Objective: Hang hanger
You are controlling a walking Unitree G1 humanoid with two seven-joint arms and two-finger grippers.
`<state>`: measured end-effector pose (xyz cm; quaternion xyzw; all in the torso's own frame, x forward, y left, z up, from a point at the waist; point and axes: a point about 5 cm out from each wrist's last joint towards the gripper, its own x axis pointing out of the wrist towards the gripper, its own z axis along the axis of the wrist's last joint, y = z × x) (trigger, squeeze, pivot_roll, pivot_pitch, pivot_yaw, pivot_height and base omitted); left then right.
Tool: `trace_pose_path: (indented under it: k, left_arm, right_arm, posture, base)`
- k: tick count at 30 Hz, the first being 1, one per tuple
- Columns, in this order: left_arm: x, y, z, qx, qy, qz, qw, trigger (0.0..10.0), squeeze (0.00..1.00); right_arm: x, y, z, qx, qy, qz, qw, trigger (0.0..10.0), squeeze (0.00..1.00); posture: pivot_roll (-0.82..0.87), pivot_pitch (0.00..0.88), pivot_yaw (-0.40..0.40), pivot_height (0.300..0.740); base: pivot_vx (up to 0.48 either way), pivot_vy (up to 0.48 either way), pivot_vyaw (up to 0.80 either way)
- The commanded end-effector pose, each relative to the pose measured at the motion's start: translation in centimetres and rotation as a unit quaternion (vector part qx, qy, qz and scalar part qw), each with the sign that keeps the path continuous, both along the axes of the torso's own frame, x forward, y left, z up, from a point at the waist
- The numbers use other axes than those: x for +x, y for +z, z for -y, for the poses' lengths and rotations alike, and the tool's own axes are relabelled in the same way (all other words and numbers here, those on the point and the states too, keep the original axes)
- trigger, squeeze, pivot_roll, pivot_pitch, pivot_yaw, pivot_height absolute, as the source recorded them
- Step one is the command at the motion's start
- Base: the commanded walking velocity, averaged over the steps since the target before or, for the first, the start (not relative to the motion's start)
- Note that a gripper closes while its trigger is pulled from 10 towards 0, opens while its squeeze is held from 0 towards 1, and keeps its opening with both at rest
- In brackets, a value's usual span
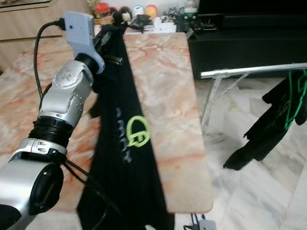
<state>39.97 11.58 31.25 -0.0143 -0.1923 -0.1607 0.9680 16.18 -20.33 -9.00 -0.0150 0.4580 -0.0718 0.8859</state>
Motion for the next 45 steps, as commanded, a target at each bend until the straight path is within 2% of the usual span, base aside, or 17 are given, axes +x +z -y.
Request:
trace_pose_path:
  k: [1,5,9,12,13,16,17,19,21,24,27,30,32,33,34,35,45]
  left_arm:
    - [-0.5,-1.3,-1.0,-0.009,-0.023,-0.021,0.999,10.0,0.00]
    - [-1.9,-4.5,-1.2,0.050,-0.049,-0.054,0.996,10.0,0.00]
    - [-4.3,-8.5,-2.5,0.052,-0.041,-0.106,0.992,10.0,0.00]
    - [-5.4,-9.8,-3.0,0.049,-0.037,-0.125,0.990,10.0,0.00]
    - [-6.6,-10.9,-3.5,0.058,-0.037,-0.136,0.988,10.0,0.20]
    - [-7.9,-11.9,-4.1,0.062,-0.029,-0.150,0.986,10.0,0.26]
    - [-8.8,-11.8,-3.9,0.080,-0.050,-0.142,0.985,10.0,0.55]
    - [-11.1,-11.6,-3.3,0.121,-0.099,-0.128,0.979,10.0,0.60]
    - [-12.2,-11.7,-3.1,0.132,-0.120,-0.128,0.975,10.0,1.00]
    - [-12.7,-11.9,-3.1,0.127,-0.125,-0.137,0.974,10.0,1.00]
    - [-13.6,-13.8,-3.8,0.118,-0.078,-0.168,0.976,10.0,1.00]
    - [-14.0,-13.9,-3.7,0.130,-0.076,-0.162,0.975,10.0,1.00]
    - [-13.7,-13.0,-4.1,0.096,-0.051,-0.148,0.983,10.0,1.00]
    - [-13.1,-11.5,-4.8,0.047,-0.009,-0.121,0.992,10.0,0.53]
    - [-13.1,-11.5,-4.8,0.047,-0.009,-0.121,0.992,10.0,0.53]
    - [-12.7,-10.3,-5.5,0.016,0.024,-0.097,0.995,10.0,0.00]
    - [-12.7,-10.4,-5.9,0.026,0.049,-0.076,0.996,10.0,0.00]
  right_arm:
    - [-0.7,-0.4,-0.5,0.010,-0.005,-0.012,1.000,10.0,0.00]
    - [-0.9,-0.4,-0.5,0.009,-0.004,-0.013,1.000,10.0,0.00]
    - [-1.1,-0.5,-0.5,0.008,-0.004,-0.016,1.000,10.0,0.00]
    - [-1.2,-0.6,-0.5,0.008,-0.004,-0.016,1.000,10.0,0.00]
    - [-1.2,-0.6,-0.5,0.007,-0.002,-0.018,1.000,10.0,0.00]
    - [-1.3,-0.6,-0.5,0.006,0.004,-0.020,1.000,10.0,0.00]
    - [-1.3,-0.6,-0.5,0.006,0.005,-0.020,1.000,10.0,0.00]
    - [-1.3,-0.6,-0.5,0.005,0.007,-0.019,1.000,10.0,0.00]
    - [-1.3,-0.6,-0.5,0.005,0.008,-0.020,1.000,10.0,0.00]
    - [-1.3,-0.6,-0.5,0.004,0.011,-0.022,1.000,10.0,0.00]
    - [-1.2,-0.6,-0.6,0.006,0.013,-0.019,1.000,10.0,0.00]
    - [-1.2,-0.6,-0.6,0.007,0.011,-0.017,1.000,10.0,0.00]
    - [-1.1,-0.5,-0.5,0.006,0.008,-0.016,1.000,10.0,0.00]
    - [-1.1,-0.5,-0.5,0.006,0.002,-0.016,1.000,10.0,0.00]
    - [-1.1,-0.5,-0.5,0.006,0.002,-0.016,1.000,10.0,0.00]
    - [-1.1,-0.5,-0.5,0.006,-0.002,-0.017,1.000,10.0,0.00]
    - [-1.0,-0.5,-0.4,0.012,-0.017,-0.009,1.000,10.0,0.00]
  posture:
    - [0.06,0.188,0.050,0.740]
    - [0.05,0.195,0.052,0.740]
    - [0.05,0.200,0.059,0.740]
    - [0.05,0.202,0.059,0.740]
    - [0.05,0.204,0.062,0.740]
    - [0.05,0.205,0.063,0.740]
    - [0.05,0.203,0.064,0.740]
    - [0.06,0.202,0.066,0.740]
    - [0.07,0.199,0.066,0.740]
    - [0.07,0.197,0.069,0.740]
    - [0.07,0.193,0.068,0.740]
    - [0.07,0.194,0.069,0.740]
    - [0.07,0.200,0.063,0.740]
    - [0.07,0.200,0.061,0.740]
    - [0.07,0.200,0.061,0.740]
    - [0.07,0.204,0.060,0.740]
    - [0.07,0.216,0.058,0.740]
  base:
    - [0.000,0.000,0.00]
    - [0.000,0.000,0.00]
    - [0.000,0.000,0.00]
    - [0.000,0.000,0.00]
    - [0.000,0.000,0.00]
    - [0.000,0.000,0.00]
    - [0.000,0.000,0.00]
    - [0.000,0.000,0.00]
    - [0.000,0.000,0.00]
    - [0.000,0.000,0.00]
    - [0.000,0.000,0.00]
    - [0.000,0.000,0.00]
    - [0.000,0.000,0.00]
    - [0.000,0.000,0.00]
    - [0.000,0.000,0.00]
    - [0.000,0.000,0.00]
    - [0.000,-0.171,0.00]
